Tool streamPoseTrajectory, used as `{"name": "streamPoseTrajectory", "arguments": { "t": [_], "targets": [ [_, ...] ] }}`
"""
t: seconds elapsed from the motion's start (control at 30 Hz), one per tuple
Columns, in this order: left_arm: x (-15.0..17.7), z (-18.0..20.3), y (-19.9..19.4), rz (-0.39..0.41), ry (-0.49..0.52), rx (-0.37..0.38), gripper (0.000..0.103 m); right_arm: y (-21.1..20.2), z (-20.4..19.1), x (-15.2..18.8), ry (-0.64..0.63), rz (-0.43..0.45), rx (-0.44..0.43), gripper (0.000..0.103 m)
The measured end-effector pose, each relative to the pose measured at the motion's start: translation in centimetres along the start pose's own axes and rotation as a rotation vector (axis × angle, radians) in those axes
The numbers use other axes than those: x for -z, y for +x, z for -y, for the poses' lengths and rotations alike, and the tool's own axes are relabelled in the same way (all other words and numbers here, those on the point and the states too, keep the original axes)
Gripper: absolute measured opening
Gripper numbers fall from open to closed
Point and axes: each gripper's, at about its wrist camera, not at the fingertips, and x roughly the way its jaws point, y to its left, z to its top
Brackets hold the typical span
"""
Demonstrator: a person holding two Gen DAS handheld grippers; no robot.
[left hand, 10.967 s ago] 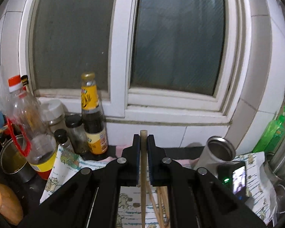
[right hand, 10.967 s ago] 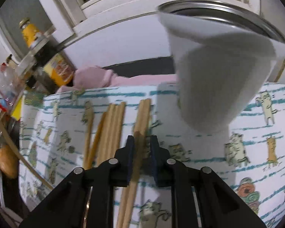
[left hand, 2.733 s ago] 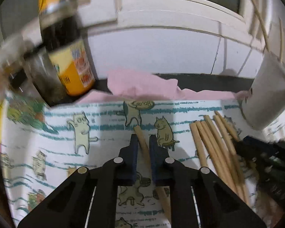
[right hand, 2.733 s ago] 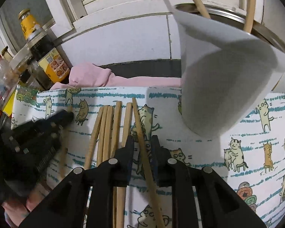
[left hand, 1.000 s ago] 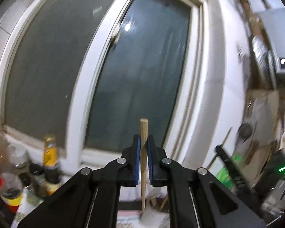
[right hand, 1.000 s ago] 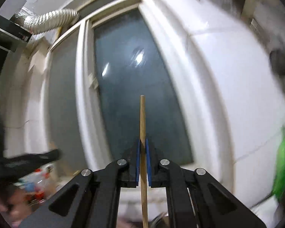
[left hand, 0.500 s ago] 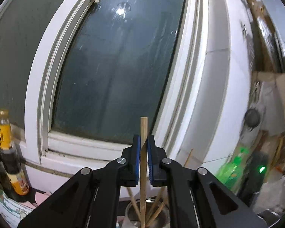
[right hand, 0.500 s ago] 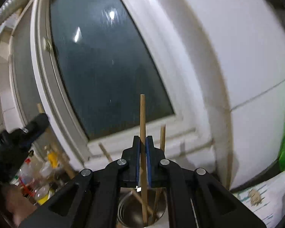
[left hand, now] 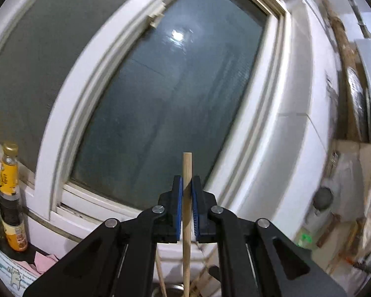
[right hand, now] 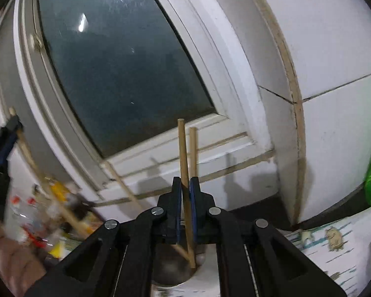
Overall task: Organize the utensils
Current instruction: 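Lift both chopsticks upright and carry them above the white cup, then drop the chopsticks into the white cup by opening both grippers, then withdraw both tools from the cup toward the chopsticks on the cloth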
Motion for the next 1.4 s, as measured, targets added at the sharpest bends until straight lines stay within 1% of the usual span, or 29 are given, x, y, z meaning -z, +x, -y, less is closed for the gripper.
{"name": "streamPoseTrajectory", "arguments": {
  "t": [0.03, 0.07, 0.1, 0.2, 0.23, 0.37, 0.43, 0.47, 0.5, 0.53, 0.57, 0.63, 0.67, 0.7, 0.77, 0.8, 0.87, 0.93, 1.0, 1.03, 1.07, 1.1, 1.23, 1.3, 1.33, 1.37, 1.4],
  "targets": [
    [0.2, -0.2, 0.3, 0.009, -0.005, -0.021, 0.006, 0.0, 0.0, 0.1, -0.001, 0.004, 0.010, 0.007],
    [0.4, -0.4, 0.7, -0.003, -0.009, -0.025, 0.006, 0.1, -0.1, 0.1, -0.002, 0.004, 0.020, 0.008],
    [0.9, -0.6, 1.3, -0.032, -0.005, -0.027, 0.006, 0.5, 0.1, 0.2, -0.002, -0.001, 0.031, 0.008],
    [3.1, -1.0, 2.3, -0.085, 0.032, -0.064, 0.006, 0.8, 0.4, 0.2, 0.013, -0.021, 0.044, 0.015],
    [4.0, -1.2, 2.6, -0.111, 0.047, -0.068, 0.006, 0.8, 0.5, 0.2, 0.019, -0.019, 0.048, 0.020],
    [6.4, -2.1, 3.2, -0.219, 0.072, -0.053, 0.006, 0.3, 0.3, 0.2, 0.009, 0.014, 0.067, 0.034],
    [7.1, -2.5, 2.8, -0.248, 0.089, -0.037, 0.006, 0.2, 0.0, 0.3, -0.022, 0.041, 0.093, 0.036],
    [7.4, -2.6, 2.5, -0.255, 0.100, -0.029, 0.008, 0.2, -0.2, 0.3, -0.036, 0.050, 0.108, 0.039],
    [7.8, -2.7, 2.2, -0.261, 0.110, -0.028, 0.011, 0.2, -0.3, 0.4, -0.048, 0.060, 0.133, 0.041],
    [8.0, -2.8, 2.0, -0.268, 0.109, -0.029, 0.020, 0.1, -0.3, 0.3, -0.050, 0.068, 0.150, 0.045],
    [8.2, -3.0, 1.9, -0.277, 0.102, -0.027, 0.033, 0.1, -0.3, 0.4, -0.052, 0.075, 0.163, 0.046],
    [8.3, -3.3, 1.6, -0.275, 0.085, -0.015, 0.043, 0.2, -0.5, 0.4, -0.063, 0.077, 0.175, 0.046],
    [8.2, -3.3, 1.3, -0.270, 0.087, -0.012, 0.050, 0.2, -0.5, 0.5, -0.065, 0.080, 0.186, 0.046],
    [8.1, -3.3, 1.2, -0.265, 0.091, -0.014, 0.054, 0.3, -0.6, 0.6, -0.065, 0.083, 0.192, 0.046],
    [7.9, -3.1, 0.8, -0.248, 0.101, -0.013, 0.066, 0.2, -0.5, 0.5, -0.064, 0.085, 0.191, 0.049],
    [7.7, -2.9, 0.5, -0.239, 0.107, -0.012, 0.069, 0.2, -0.5, 0.6, -0.064, 0.084, 0.190, 0.050],
    [7.3, -2.6, -0.1, -0.218, 0.117, -0.019, 0.081, 0.3, -0.6, 0.7, -0.064, 0.079, 0.196, 0.052],
    [6.8, -2.5, -0.5, -0.203, 0.122, -0.028, 0.084, 0.7, -1.1, 0.9, -0.100, 0.078, 0.203, 0.054],
    [6.4, -2.4, -1.0, -0.196, 0.144, -0.065, 0.087, 1.0, -1.5, 1.1, -0.117, 0.090, 0.239, 0.057],
    [6.3, -2.4, -1.3, -0.193, 0.160, -0.087, 0.093, 1.1, -1.6, 1.2, -0.123, 0.094, 0.244, 0.058],
    [6.3, -2.5, -1.8, -0.191, 0.182, -0.104, 0.101, 1.0, -2.1, 1.4, -0.142, 0.096, 0.239, 0.059],
    [6.2, -2.6, -2.3, -0.187, 0.211, -0.119, 0.103, 0.9, -2.4, 1.5, -0.156, 0.098, 0.236, 0.059],
    [6.0, -3.9, -4.4, -0.182, 0.320, -0.224, 0.103, -0.3, -3.7, 1.8, -0.192, 0.144, 0.224, 0.069],
    [5.9, -5.1, -5.2, -0.178, 0.339, -0.279, 0.103, -1.0, -4.2, 1.9, -0.205, 0.175, 0.224, 0.072],
    [5.9, -5.8, -5.4, -0.176, 0.350, -0.307, 0.103, -1.4, -4.3, 1.9, -0.207, 0.188, 0.223, 0.077],
    [6.1, -6.5, -5.6, -0.186, 0.369, -0.329, 0.103, -1.6, -4.4, 1.8, -0.203, 0.198, 0.220, 0.082],
    [6.4, -7.1, -5.7, -0.217, 0.402, -0.329, 0.103, -2.1, -4.4, 1.8, -0.190, 0.215, 0.216, 0.084]
  ]
}}
